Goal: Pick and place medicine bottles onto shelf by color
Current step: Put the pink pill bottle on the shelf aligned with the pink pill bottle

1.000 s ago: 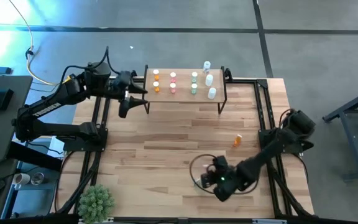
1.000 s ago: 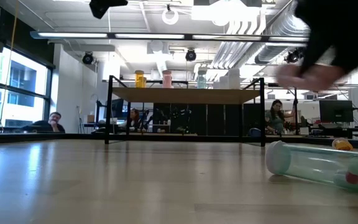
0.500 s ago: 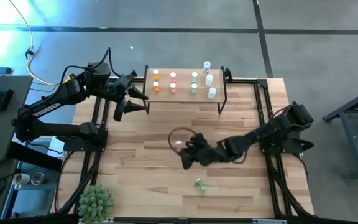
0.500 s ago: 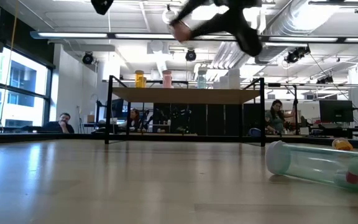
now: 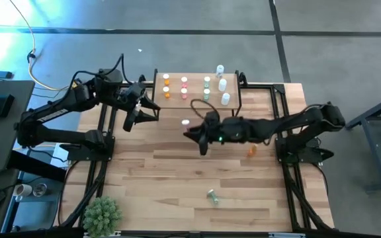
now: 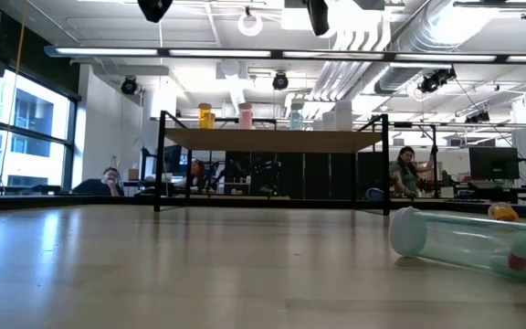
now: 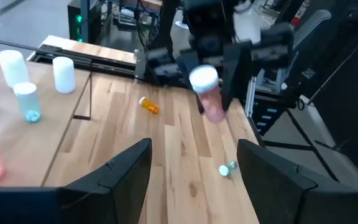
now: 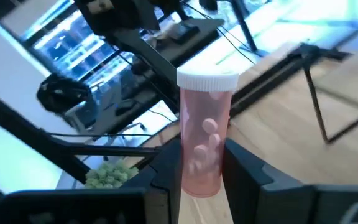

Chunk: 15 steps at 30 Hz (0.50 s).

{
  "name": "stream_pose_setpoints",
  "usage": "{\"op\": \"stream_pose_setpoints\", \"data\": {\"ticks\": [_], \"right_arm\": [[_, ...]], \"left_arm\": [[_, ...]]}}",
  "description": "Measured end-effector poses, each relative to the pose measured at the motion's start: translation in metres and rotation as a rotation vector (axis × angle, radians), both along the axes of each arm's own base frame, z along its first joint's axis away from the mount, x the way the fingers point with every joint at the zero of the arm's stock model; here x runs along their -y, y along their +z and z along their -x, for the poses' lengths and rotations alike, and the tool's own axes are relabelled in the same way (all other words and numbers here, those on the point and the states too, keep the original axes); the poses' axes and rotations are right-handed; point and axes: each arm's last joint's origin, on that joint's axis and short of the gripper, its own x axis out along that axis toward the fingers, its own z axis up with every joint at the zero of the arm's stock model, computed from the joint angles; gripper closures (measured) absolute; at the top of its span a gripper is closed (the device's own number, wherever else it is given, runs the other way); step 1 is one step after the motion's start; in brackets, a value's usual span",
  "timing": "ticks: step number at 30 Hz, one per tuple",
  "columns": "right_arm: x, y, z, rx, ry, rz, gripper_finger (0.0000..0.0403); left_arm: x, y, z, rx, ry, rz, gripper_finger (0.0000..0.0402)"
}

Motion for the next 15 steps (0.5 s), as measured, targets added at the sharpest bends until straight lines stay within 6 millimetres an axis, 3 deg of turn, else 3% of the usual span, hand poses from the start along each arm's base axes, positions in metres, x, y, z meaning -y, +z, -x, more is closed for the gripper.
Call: {"op": "stream_pose_setpoints", "data": {"ticks": [7, 15], "right_arm": [[0.037, 0.023, 0.008, 0.084, 0.086, 0.109, 0.0324], [0.066, 0.055, 0.009, 0.158, 0.2, 0.314, 0.0324]], "left_arm": [[-0.006, 0.002, -0.019, 0.064, 0.006, 0.031, 0.0174], [-0.022, 0.002, -0.05, 0.184, 0.028, 0.05, 0.0174]]}}
